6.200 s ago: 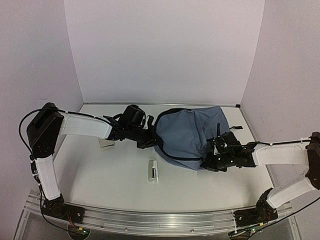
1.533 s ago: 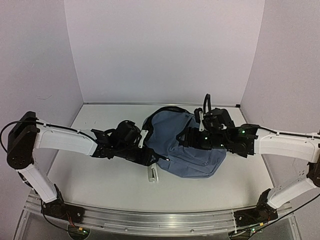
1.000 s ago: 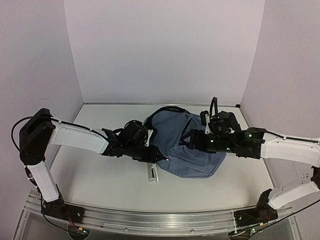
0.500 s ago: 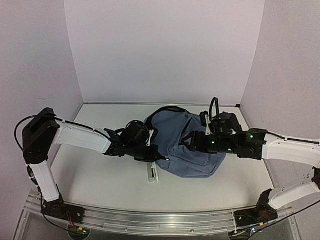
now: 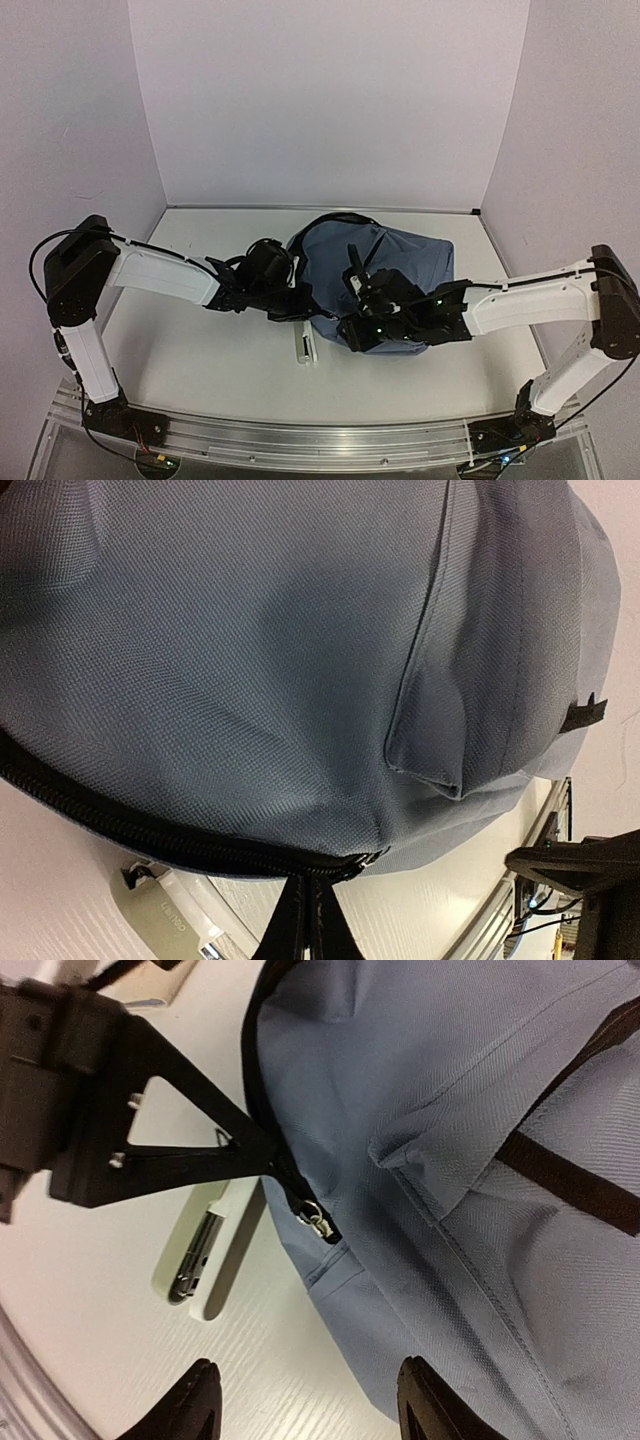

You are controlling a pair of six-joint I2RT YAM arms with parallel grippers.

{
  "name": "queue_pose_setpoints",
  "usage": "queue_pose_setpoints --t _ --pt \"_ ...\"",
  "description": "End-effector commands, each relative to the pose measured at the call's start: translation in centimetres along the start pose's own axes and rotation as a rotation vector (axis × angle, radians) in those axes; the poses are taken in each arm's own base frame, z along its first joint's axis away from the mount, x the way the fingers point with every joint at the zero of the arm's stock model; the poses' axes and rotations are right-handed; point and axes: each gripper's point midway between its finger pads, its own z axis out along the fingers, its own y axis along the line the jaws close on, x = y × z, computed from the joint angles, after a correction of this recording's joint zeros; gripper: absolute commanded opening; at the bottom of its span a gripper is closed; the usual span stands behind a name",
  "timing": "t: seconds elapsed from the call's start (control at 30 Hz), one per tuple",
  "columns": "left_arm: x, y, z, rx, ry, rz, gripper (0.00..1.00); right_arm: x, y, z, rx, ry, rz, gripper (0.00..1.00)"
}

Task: Pack the student bag
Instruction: Zip the student bag at the center of the board.

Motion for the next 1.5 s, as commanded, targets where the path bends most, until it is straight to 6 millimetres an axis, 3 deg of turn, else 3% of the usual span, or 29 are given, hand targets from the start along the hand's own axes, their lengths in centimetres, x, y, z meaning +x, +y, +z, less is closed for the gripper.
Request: queue_pose_setpoints --t 0.0,0.2,0.37,0.57,0.77,1.47 --pt "-2.1 -2.0 -1.7 0.072 -0.071 -0.019 0.0 -2.3 -1.7 1.0 0.185 -0.088 -0.032 0.61" --pt "-2.4 -2.2 -2.0 0.076 -0.074 -0.011 0.0 -1.0 -2.4 3.3 0.263 -0.047 -0.099 0.63" --pt "-2.6 -2.3 -2.1 0.074 -0.077 -0.008 0.0 0.7 -3.6 5.1 0.355 -0.008 -0.155 0.58" --pt "-2.9 -2.2 -2.3 0.065 -0.085 -0.009 0.0 1.2 -5.5 5.6 0.478 -0.022 -0.161 0.36" --pt "-3.5 -2.1 -2.4 0.059 -0.096 -0.005 0.0 1.2 -5.8 5.7 0.495 -0.027 -0.15 0.01" --pt "-11.1 1.9 -6.3 -0.052 -0.194 0.114 0.0 2.4 -3.6 3.3 0.284 0.029 -0.062 0.0"
